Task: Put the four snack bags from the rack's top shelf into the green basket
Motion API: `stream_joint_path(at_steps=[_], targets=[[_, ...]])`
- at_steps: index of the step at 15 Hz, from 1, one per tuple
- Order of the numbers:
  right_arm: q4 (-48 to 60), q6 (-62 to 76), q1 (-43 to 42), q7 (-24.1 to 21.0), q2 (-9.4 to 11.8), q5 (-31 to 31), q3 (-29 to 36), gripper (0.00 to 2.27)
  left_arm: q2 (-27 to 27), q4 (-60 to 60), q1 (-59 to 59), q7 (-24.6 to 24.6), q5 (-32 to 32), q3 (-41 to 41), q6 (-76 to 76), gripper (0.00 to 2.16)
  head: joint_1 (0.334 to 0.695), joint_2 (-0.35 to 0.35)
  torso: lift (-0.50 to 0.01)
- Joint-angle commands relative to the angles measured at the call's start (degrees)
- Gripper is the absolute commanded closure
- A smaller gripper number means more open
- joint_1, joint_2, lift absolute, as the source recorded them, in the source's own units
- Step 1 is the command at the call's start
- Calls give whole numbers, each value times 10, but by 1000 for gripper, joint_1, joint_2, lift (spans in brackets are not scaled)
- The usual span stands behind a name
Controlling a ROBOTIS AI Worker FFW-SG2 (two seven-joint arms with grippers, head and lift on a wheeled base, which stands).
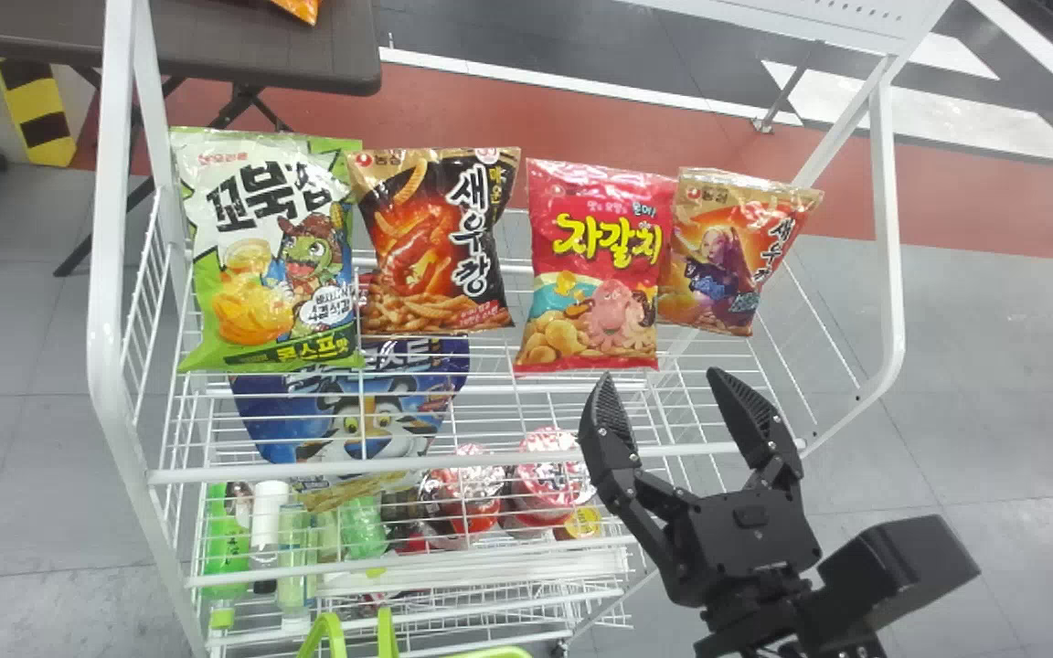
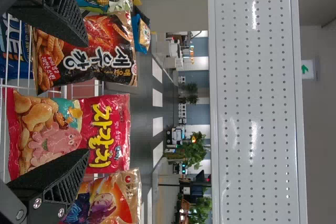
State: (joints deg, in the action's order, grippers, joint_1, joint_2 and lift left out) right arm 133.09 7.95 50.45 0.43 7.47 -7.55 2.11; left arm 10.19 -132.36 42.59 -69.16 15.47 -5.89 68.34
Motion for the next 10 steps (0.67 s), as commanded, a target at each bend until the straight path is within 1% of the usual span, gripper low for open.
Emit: stream_joint_path(at_steps=[1,10], targets=[[-2,2,-2,0,0,1,0,110,0,0,1,-1,0,1,-2,1781,695,-350,0],[-12,4,-12,-1,-3,3,-2,110,0,-2,4,-9,0,1,-11,1781,695,-350,0]])
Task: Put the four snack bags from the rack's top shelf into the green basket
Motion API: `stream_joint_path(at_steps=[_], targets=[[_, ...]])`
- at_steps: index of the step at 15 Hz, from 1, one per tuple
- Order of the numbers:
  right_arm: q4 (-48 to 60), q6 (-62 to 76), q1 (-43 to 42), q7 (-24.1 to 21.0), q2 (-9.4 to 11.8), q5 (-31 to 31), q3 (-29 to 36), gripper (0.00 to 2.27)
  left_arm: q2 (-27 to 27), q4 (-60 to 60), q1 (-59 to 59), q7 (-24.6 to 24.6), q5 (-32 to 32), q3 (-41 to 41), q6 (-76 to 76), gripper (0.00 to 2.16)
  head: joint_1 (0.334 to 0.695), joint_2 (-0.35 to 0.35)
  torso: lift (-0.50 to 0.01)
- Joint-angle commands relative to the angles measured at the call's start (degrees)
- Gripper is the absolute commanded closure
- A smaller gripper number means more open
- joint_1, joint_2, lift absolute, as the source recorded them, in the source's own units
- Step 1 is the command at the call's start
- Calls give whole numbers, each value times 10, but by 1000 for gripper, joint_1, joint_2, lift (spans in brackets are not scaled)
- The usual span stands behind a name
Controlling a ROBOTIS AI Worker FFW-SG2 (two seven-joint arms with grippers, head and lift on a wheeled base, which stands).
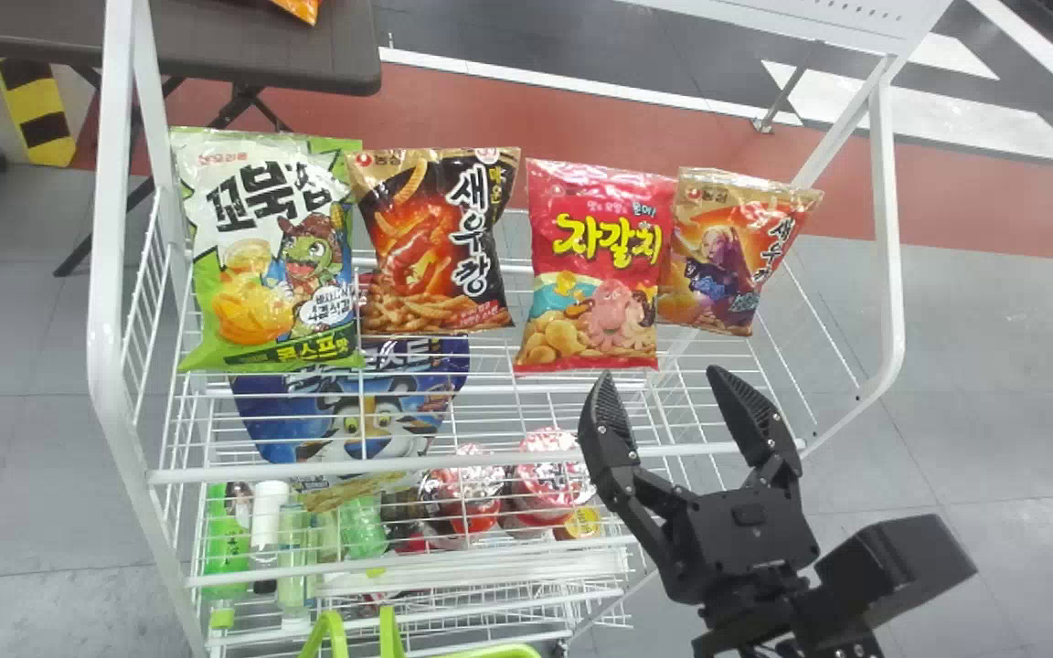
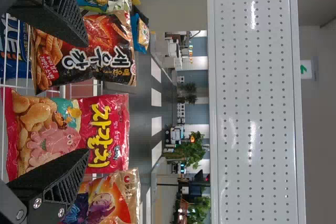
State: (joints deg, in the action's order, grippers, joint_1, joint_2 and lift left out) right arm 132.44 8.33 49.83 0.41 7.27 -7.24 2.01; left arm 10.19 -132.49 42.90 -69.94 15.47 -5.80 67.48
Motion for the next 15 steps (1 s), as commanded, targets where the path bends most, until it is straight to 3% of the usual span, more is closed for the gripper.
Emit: stream_joint_path(at_steps=[1,4,6,8,11,13,15], targets=[[-24,-11,-29,-3,-2,2,-6,110,1,0,2,-3,0,0,-4,1781,695,-350,0],[-111,-69,-150,-5,-7,43,-64,110,10,-6,-3,-2,0,-4,-5,1781,695,-350,0],[-170,-109,-245,-10,-32,79,-103,110,14,-4,-5,-1,0,-7,-11,1781,695,-350,0],[-222,-159,-324,-10,-45,86,-140,130,23,-3,-5,-4,2,-8,-18,1781,695,-350,0],[-281,-210,-410,-9,-68,100,-188,188,33,0,-5,-5,14,-8,-34,1781,695,-243,0],[-300,-239,-435,-10,-73,91,-202,188,41,1,-9,-7,18,-8,-39,1781,695,-144,0],[-328,-268,-462,-9,-73,91,-217,188,45,5,-10,-8,24,-8,-42,1781,695,-97,0]])
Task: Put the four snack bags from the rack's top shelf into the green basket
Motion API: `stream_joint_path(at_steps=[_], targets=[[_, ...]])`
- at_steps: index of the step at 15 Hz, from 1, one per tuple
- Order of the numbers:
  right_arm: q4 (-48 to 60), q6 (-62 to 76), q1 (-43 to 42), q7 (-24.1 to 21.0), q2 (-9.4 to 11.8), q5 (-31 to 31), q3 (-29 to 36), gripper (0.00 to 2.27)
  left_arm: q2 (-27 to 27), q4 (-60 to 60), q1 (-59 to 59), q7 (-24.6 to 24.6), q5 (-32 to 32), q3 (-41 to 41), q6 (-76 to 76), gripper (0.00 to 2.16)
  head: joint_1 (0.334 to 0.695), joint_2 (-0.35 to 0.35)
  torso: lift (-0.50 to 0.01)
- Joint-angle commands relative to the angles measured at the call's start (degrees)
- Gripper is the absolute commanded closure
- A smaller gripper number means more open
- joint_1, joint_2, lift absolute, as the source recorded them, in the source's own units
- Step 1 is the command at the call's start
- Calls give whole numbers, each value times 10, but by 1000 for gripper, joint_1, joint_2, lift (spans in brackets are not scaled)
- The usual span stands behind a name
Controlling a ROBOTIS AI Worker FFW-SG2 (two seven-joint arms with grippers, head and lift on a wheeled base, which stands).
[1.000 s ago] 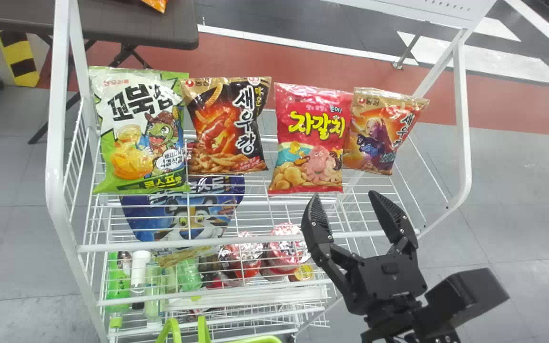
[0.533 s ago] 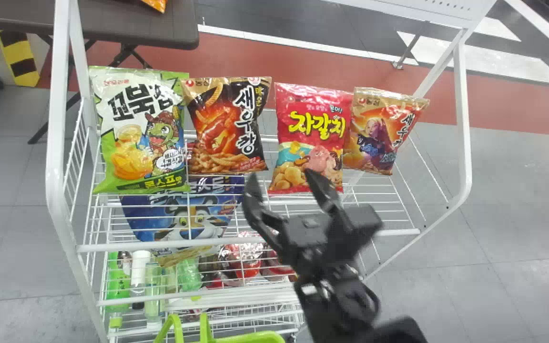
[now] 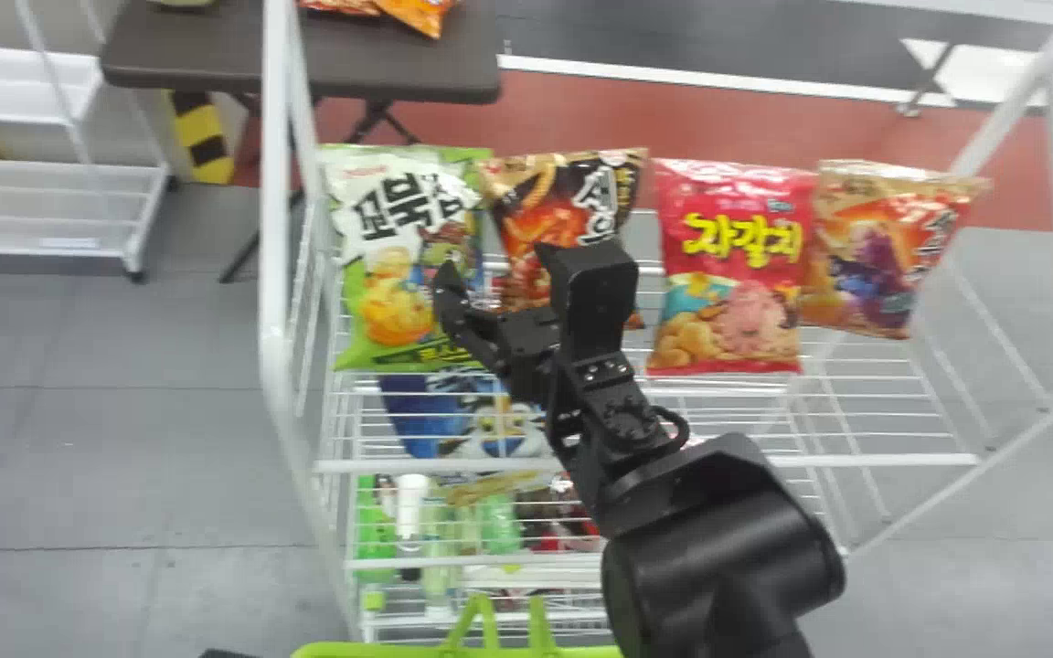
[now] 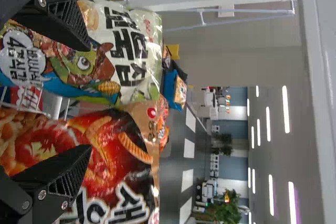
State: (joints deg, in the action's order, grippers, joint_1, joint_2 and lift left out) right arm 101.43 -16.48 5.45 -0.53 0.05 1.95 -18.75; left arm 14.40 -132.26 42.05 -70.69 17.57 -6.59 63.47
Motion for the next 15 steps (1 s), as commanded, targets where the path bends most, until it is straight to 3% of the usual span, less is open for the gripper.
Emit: stream_joint_path(at_steps=[1,4,5,7,8,15], targets=[[-32,-25,-31,1,-1,-2,-15,188,4,3,-1,-1,4,0,-6,1781,695,-79,0],[-67,-70,-69,31,-1,-21,-15,363,8,4,-1,-1,9,2,-15,1781,695,-45,0],[-73,-77,-78,52,-1,-30,-15,559,10,4,-2,-1,10,2,-15,1781,695,-30,0],[-75,-113,-88,69,-1,-34,-15,2037,12,5,-4,-1,11,2,-16,1781,695,-8,0],[-74,-111,-87,87,-1,-34,-15,2128,12,5,-4,-1,11,2,-20,1781,695,-1,0],[25,-130,-28,118,-1,-3,-9,2159,8,6,-5,-2,11,-1,-32,1781,695,24,0]])
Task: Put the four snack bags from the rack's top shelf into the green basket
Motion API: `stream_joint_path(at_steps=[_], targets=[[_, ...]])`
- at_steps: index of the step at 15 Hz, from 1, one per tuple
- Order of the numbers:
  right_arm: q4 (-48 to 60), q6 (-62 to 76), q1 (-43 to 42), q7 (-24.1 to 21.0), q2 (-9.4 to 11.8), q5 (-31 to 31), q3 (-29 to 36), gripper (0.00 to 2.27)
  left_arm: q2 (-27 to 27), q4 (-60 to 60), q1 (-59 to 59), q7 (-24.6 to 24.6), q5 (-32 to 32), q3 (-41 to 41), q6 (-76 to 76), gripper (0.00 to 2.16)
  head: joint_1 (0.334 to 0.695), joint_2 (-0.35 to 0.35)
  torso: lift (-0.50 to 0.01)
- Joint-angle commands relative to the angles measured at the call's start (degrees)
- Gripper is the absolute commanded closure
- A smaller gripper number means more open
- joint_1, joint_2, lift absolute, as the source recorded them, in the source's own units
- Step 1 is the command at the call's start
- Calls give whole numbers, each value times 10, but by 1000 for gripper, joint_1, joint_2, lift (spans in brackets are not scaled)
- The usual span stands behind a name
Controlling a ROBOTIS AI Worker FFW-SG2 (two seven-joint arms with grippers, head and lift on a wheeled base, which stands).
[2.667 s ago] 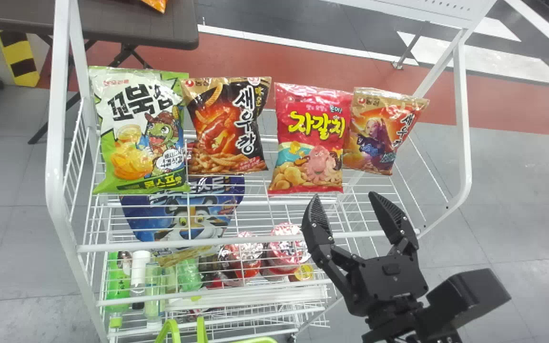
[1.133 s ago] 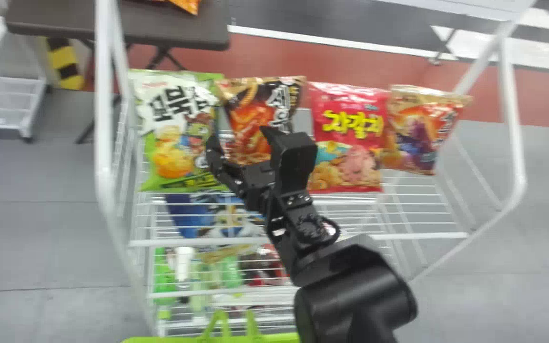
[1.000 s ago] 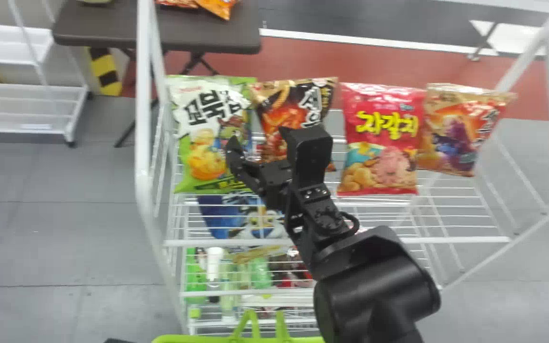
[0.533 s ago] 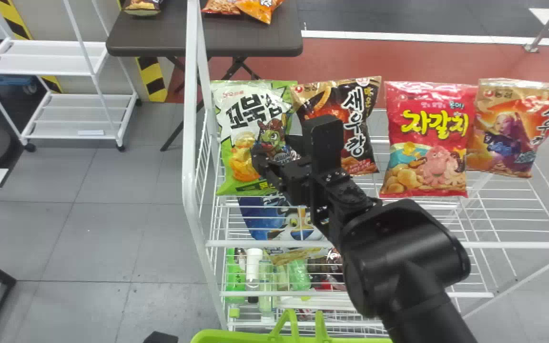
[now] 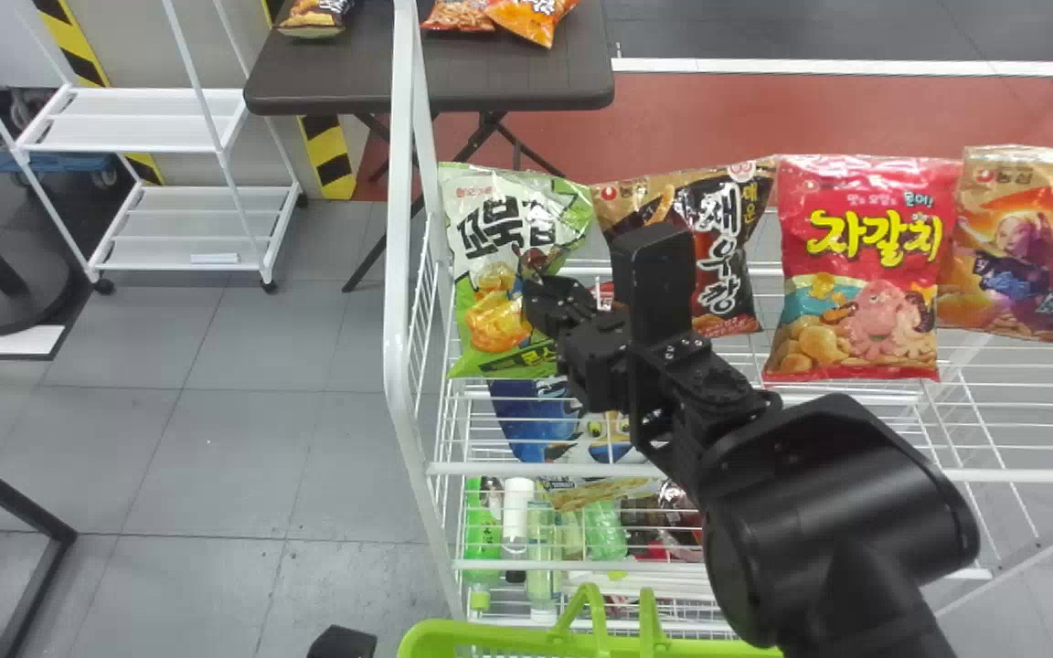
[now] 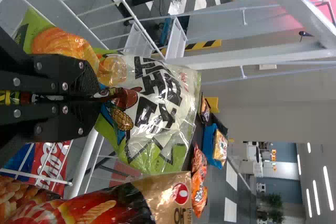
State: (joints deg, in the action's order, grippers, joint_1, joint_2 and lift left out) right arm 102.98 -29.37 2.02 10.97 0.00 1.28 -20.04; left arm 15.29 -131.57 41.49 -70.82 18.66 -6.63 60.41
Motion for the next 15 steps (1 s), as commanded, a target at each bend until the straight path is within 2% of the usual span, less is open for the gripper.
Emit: stream_joint_path(at_steps=[1,4,8,11,13,15], targets=[[12,-3,6,4,-1,8,9,2159,-2,-1,2,-4,0,-1,-2,1781,695,23,0],[10,6,-4,8,-1,16,25,2159,-2,-1,6,-8,0,0,-7,1781,695,-4,0],[0,36,-21,54,-1,16,39,2159,-3,-3,11,-12,-3,0,-14,1781,695,-25,0],[0,43,-34,87,-1,16,41,2159,-4,-3,16,-14,-6,0,-14,1781,695,-16,0],[1,43,-35,128,-1,12,47,2159,-5,-3,18,-15,-7,0,-17,1781,695,-8,0],[30,36,-22,144,-1,16,47,2159,-8,-4,20,-16,-9,0,-19,1781,695,11,0]])
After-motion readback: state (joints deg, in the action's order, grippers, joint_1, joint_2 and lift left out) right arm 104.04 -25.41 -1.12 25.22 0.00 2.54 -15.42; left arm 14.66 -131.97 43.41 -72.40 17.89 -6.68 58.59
